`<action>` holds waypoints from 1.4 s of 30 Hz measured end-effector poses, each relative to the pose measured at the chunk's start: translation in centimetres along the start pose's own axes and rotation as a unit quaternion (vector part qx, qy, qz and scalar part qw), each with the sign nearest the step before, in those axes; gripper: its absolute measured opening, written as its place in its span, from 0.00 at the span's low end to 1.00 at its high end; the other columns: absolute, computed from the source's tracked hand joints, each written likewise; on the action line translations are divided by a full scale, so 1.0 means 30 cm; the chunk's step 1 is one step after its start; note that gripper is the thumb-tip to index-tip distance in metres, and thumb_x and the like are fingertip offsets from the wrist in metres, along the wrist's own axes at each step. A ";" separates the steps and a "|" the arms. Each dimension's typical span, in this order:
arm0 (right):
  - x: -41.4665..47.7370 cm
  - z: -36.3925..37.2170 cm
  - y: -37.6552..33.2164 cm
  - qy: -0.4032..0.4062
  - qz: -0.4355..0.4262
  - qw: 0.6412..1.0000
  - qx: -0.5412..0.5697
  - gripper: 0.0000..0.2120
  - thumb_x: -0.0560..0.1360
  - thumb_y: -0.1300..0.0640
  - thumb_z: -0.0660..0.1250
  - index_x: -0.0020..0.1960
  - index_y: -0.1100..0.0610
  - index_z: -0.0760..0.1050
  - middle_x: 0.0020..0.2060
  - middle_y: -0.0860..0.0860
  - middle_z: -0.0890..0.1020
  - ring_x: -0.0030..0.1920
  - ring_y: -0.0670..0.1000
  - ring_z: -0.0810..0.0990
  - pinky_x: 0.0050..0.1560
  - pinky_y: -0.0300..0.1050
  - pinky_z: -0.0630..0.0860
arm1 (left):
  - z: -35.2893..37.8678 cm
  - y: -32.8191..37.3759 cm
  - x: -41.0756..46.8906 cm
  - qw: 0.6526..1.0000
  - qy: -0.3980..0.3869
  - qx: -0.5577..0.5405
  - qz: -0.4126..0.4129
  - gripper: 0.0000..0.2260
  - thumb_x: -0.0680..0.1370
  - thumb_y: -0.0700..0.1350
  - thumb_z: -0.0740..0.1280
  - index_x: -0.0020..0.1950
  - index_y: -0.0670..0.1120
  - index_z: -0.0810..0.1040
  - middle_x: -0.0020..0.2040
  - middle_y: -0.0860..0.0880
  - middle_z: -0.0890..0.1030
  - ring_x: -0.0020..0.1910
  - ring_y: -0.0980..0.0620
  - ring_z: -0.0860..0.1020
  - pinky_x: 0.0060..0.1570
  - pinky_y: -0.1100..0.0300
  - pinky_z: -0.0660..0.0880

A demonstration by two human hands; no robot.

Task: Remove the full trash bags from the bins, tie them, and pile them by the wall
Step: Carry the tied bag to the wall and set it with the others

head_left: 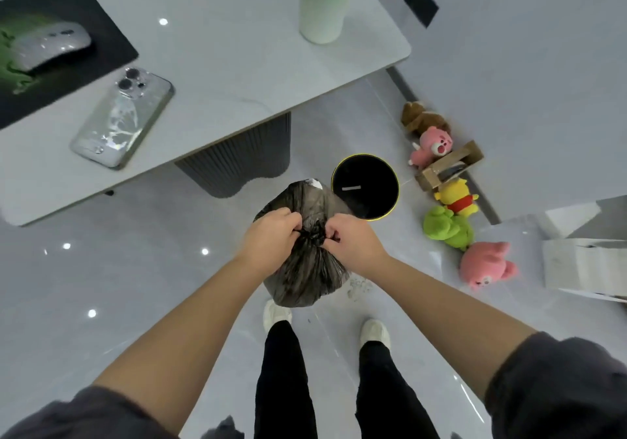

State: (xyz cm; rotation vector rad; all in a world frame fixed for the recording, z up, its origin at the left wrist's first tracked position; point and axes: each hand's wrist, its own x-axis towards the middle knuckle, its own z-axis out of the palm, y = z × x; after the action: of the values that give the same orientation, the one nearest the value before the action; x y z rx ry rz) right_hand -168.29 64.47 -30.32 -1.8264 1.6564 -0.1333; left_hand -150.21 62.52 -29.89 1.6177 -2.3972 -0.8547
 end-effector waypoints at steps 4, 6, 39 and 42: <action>-0.042 -0.024 -0.118 -0.013 -0.011 1.000 -0.003 0.09 0.69 0.59 0.67 0.35 0.53 0.68 0.35 0.48 0.71 0.39 0.52 0.71 0.43 0.53 0.72 | -0.092 -0.008 -0.101 1.000 0.007 -0.012 -0.022 0.03 0.77 0.42 0.64 0.47 0.44 0.77 0.44 0.48 0.76 0.44 0.47 0.75 0.38 0.57 0.67; -0.050 -0.010 -0.165 -0.024 -0.017 1.000 -0.005 0.08 0.70 0.59 0.67 0.36 0.53 0.68 0.36 0.49 0.72 0.40 0.53 0.72 0.43 0.51 0.71 | -0.118 -0.029 -0.141 0.999 0.007 -0.008 -0.032 0.03 0.77 0.41 0.65 0.47 0.43 0.77 0.45 0.48 0.77 0.44 0.47 0.75 0.38 0.59 0.64; 0.582 0.809 -1.721 -0.037 0.009 0.997 0.071 0.11 0.70 0.58 0.68 0.34 0.49 0.67 0.37 0.46 0.73 0.40 0.52 0.75 0.46 0.50 0.73 | -0.952 -1.597 -0.660 0.995 0.013 -0.008 -0.102 0.01 0.75 0.41 0.66 0.45 0.46 0.77 0.43 0.49 0.76 0.41 0.48 0.75 0.41 0.51 0.75; 0.745 0.862 -1.861 -0.041 0.002 0.995 0.090 0.16 0.70 0.58 0.68 0.31 0.46 0.64 0.37 0.46 0.73 0.39 0.52 0.76 0.44 0.51 0.75 | -1.055 -1.781 -0.625 0.992 0.014 -0.002 -0.123 0.01 0.76 0.41 0.66 0.45 0.46 0.76 0.43 0.50 0.76 0.41 0.48 0.75 0.41 0.52 0.74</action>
State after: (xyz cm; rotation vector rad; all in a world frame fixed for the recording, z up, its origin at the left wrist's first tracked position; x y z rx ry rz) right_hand -103.85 53.09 -28.83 -1.6722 1.5384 -0.1960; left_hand -86.13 52.80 -27.33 1.9388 -2.2059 -0.8658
